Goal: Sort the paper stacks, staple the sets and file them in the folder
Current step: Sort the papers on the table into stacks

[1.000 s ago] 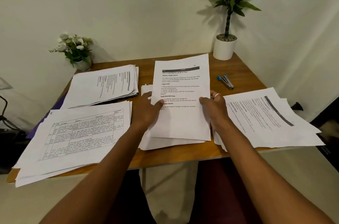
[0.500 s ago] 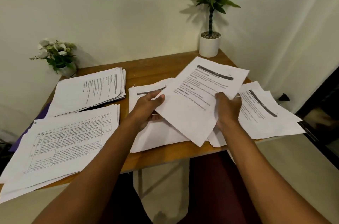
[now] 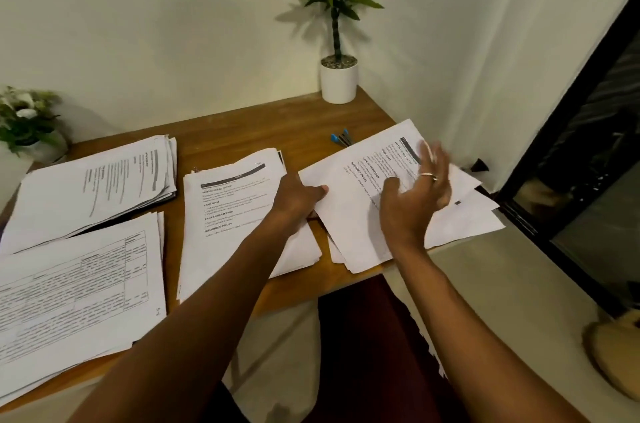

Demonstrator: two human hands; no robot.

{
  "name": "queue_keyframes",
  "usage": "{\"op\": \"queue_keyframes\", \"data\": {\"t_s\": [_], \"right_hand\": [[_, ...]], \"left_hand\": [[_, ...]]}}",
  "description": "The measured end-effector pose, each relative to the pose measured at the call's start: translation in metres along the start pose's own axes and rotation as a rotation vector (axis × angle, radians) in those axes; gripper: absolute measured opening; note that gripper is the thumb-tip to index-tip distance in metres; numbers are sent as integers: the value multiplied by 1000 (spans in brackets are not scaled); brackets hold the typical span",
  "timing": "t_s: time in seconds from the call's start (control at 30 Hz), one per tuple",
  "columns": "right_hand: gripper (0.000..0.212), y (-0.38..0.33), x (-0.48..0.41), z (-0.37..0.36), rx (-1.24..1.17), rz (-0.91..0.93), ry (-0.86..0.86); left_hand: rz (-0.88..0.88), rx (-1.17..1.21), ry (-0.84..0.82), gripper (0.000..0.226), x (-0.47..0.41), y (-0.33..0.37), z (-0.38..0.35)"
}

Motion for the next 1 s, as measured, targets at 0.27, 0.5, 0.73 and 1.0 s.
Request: {"op": "queue_keyframes", "data": {"t_s": [0.27,0.5,0.73,1.0], "right_hand": [[33,11,37,-54,128,-31,-584],[20,-4,43,-63,234,-24,-510],[41,-44,76,-126,168,2,-792],[34,-56,90,-151,227,33,-765]], "left_hand": [[-248,-242,16,61,1,22,-13],[-408,-301,229,40,3,8,56],[-316,-427,389,40,9,-44,133],[-326,-496,343,53,12,-76,126]]}}
Point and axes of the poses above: each hand's wrist, its own x-axis away from the middle knuckle, its own z-axis out of the back of the hand, y = z × x, the point moved 7 cm from there along -x, towards the middle knuckle
